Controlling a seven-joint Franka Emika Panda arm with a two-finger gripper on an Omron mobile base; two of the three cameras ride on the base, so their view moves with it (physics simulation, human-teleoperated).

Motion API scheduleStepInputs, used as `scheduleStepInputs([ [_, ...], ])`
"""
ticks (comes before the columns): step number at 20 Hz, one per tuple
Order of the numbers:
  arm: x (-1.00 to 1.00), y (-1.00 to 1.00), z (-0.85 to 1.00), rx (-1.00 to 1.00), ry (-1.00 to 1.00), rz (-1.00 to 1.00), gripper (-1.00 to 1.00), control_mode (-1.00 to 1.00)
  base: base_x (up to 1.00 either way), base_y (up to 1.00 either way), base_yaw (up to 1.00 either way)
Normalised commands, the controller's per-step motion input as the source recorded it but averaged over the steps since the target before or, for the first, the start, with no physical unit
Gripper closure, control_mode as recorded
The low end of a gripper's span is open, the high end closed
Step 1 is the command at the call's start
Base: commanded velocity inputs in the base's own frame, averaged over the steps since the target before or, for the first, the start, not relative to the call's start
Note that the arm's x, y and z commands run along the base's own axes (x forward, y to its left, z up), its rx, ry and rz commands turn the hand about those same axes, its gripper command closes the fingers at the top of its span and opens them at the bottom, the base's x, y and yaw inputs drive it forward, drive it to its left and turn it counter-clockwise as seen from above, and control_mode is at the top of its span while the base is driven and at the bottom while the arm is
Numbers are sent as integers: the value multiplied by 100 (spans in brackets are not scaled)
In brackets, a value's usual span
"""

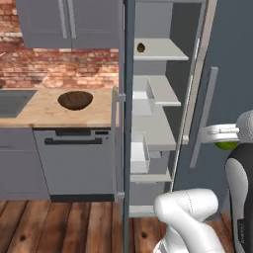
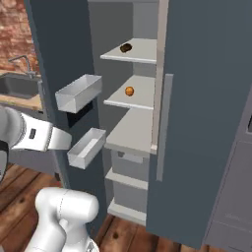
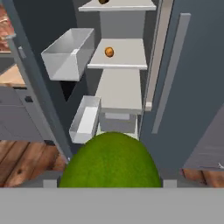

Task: Take the sweet potato, peach, and lime from the freezer and place them in the bowl on the counter.

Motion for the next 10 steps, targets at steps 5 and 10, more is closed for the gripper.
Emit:
scheduleStepInputs([
  [5, 0, 0, 0, 0, 0, 0, 100, 100, -27, 100, -8],
  [10, 0, 0, 0, 0, 0, 0, 100, 100, -2, 100, -9],
])
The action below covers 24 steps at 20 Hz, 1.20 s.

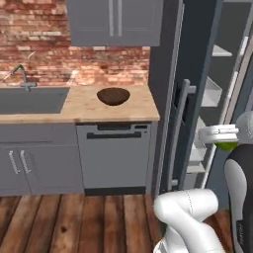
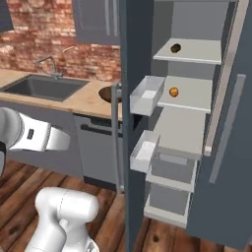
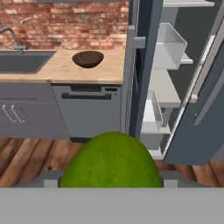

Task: Take the sweet potato, peach, and lime from the freezer and place them in the bowl on the counter.

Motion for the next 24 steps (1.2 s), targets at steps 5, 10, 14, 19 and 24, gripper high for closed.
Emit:
scheduleStepInputs([
  [5, 0, 0, 0, 0, 0, 0, 100, 100, 0, 100, -8],
  [10, 0, 0, 0, 0, 0, 0, 100, 100, 26, 100, -34],
  [14, 0, 0, 0, 0, 0, 0, 100, 100, 21, 100, -55],
  [19, 0, 0, 0, 0, 0, 0, 100, 100, 1, 81, -57],
  [24, 0, 0, 0, 0, 0, 0, 100, 100, 40, 92, -52],
])
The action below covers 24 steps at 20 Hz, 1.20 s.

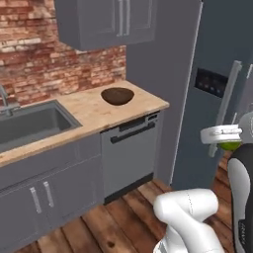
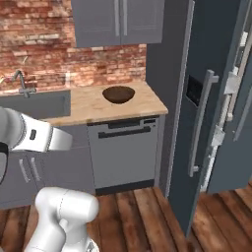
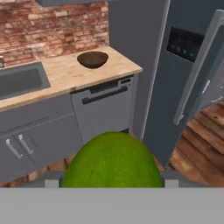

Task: Take the sweet potato, peach, and lime from the freezer and place them in the bowl on the counter.

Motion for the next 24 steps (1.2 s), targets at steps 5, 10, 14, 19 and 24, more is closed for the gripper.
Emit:
scheduleStepInputs([
  [5, 0, 0, 0, 0, 0, 0, 100, 100, 100, 52, -22],
  [10, 0, 0, 0, 0, 0, 0, 100, 100, 98, 29, -15],
  [14, 0, 0, 0, 0, 0, 0, 100, 100, 100, 8, -10],
  [19, 0, 0, 0, 0, 0, 0, 100, 100, 98, 26, -14],
  [24, 0, 0, 0, 0, 0, 0, 100, 100, 90, -6, -2],
])
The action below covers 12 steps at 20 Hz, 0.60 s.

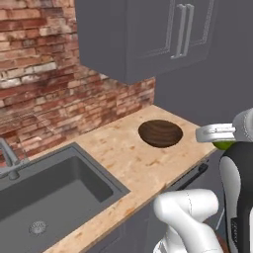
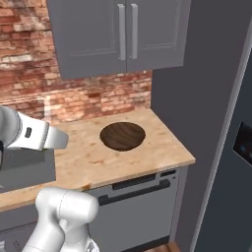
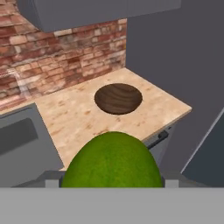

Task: Take the sweet potato, peach, and lime from the freezer and place them in the bowl on the counter.

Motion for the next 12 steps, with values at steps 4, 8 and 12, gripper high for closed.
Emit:
scheduleStepInputs([
  [4, 0, 0, 0, 0, 0, 0, 100, 100, 62, -22, 6],
  [8, 0, 0, 0, 0, 0, 0, 100, 100, 61, -51, 28],
  [12, 0, 0, 0, 0, 0, 0, 100, 100, 54, -60, 32],
])
